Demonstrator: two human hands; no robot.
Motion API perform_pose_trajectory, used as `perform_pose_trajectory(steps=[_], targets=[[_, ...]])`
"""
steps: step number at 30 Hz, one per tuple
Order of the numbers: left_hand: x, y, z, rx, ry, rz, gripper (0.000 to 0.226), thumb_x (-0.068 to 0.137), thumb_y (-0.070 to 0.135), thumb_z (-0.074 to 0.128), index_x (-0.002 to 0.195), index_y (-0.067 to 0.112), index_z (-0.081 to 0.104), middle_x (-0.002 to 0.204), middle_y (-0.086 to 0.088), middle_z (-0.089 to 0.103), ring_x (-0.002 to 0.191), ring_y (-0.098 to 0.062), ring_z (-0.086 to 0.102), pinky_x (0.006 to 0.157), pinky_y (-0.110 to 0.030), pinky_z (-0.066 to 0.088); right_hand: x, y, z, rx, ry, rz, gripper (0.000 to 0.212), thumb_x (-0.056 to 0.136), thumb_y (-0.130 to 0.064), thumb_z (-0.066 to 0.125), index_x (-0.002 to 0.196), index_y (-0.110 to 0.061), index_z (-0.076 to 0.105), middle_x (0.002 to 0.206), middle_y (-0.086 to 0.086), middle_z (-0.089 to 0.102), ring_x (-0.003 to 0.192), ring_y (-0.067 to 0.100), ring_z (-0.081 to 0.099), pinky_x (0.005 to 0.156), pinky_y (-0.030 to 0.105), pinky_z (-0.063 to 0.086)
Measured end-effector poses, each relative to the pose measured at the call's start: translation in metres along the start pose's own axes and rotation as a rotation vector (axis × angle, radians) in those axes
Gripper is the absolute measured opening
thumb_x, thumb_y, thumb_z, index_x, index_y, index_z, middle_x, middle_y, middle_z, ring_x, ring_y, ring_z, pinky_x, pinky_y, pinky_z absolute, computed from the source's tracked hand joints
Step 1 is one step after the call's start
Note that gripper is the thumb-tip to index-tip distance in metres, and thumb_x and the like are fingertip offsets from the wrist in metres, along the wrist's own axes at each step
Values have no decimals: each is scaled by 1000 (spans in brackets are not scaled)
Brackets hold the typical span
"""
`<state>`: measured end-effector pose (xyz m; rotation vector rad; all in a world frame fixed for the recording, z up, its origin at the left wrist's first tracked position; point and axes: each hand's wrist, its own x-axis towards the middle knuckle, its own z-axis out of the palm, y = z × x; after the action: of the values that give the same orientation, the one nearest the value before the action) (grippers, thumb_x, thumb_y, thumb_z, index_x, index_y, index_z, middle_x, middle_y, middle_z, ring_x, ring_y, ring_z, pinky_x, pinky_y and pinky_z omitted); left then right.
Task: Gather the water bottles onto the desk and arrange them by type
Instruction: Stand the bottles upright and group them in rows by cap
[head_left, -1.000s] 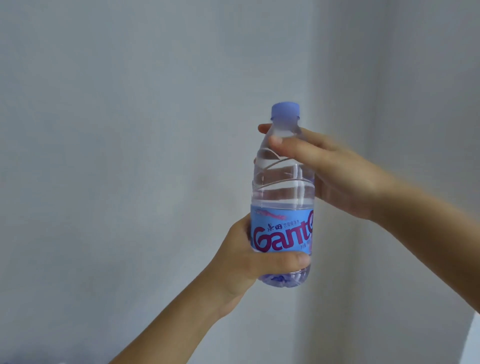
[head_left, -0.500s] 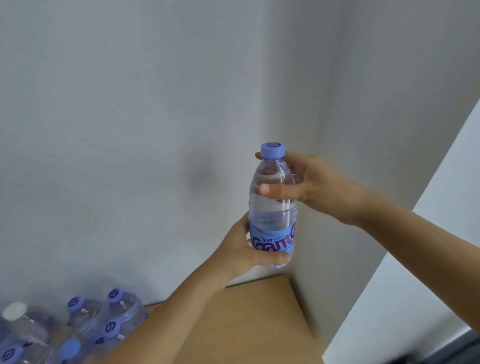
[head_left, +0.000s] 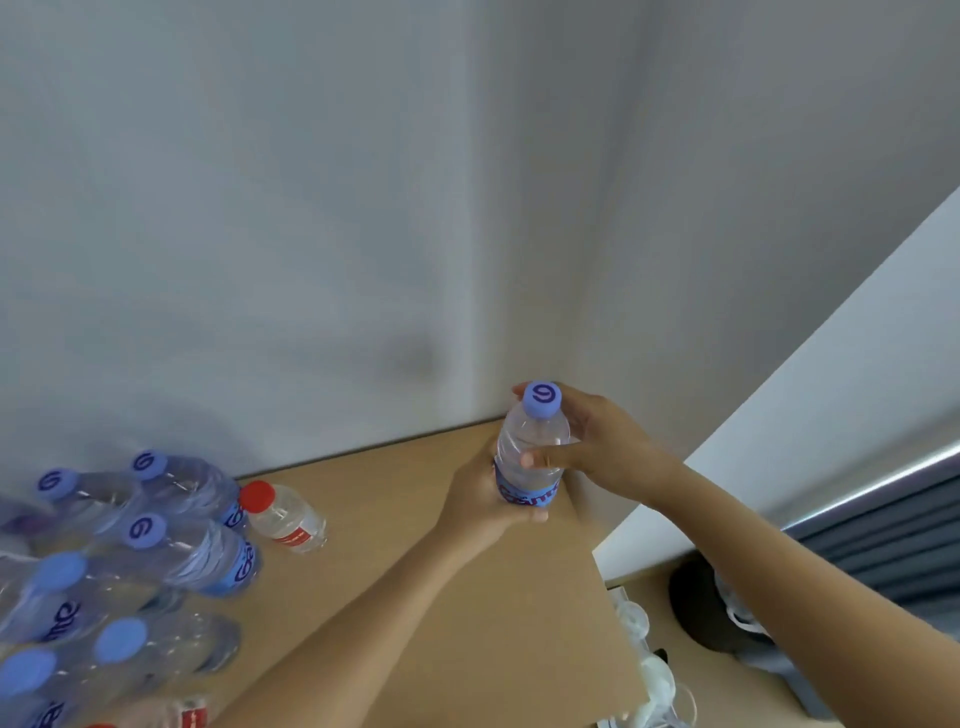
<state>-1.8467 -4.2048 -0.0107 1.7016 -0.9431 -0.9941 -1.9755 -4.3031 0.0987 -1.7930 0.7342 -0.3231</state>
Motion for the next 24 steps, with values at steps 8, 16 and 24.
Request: perform_pose_trajectory(steps=[8,16,24], targets=[[11,-56,29,43,43,-49,71,59,0,89,105,42,55,97,17,69,87,13,62,73,-7,45,7,74,17,35,20,140,51,77,-2,80,101,-42,59,93,-22,66,82,-15,60,72,2,42],[24,-78,47,21,144,-49,64,55,14,85,101,46,53,100,14,66,94,1,66,77,-13,48,18,100,27,-35,30,100,38,69,9,77,103,7,61,95,19,61,85,23,54,59,11,42],[45,-103,54,51,129,-17,60,63,9,87,116,20,64,112,3,66,106,-14,63,88,-36,52,22,122,25,-18,42,84,62,79,-6,80,120,-43,52,121,-19,60,107,-13,54,84,1,39]])
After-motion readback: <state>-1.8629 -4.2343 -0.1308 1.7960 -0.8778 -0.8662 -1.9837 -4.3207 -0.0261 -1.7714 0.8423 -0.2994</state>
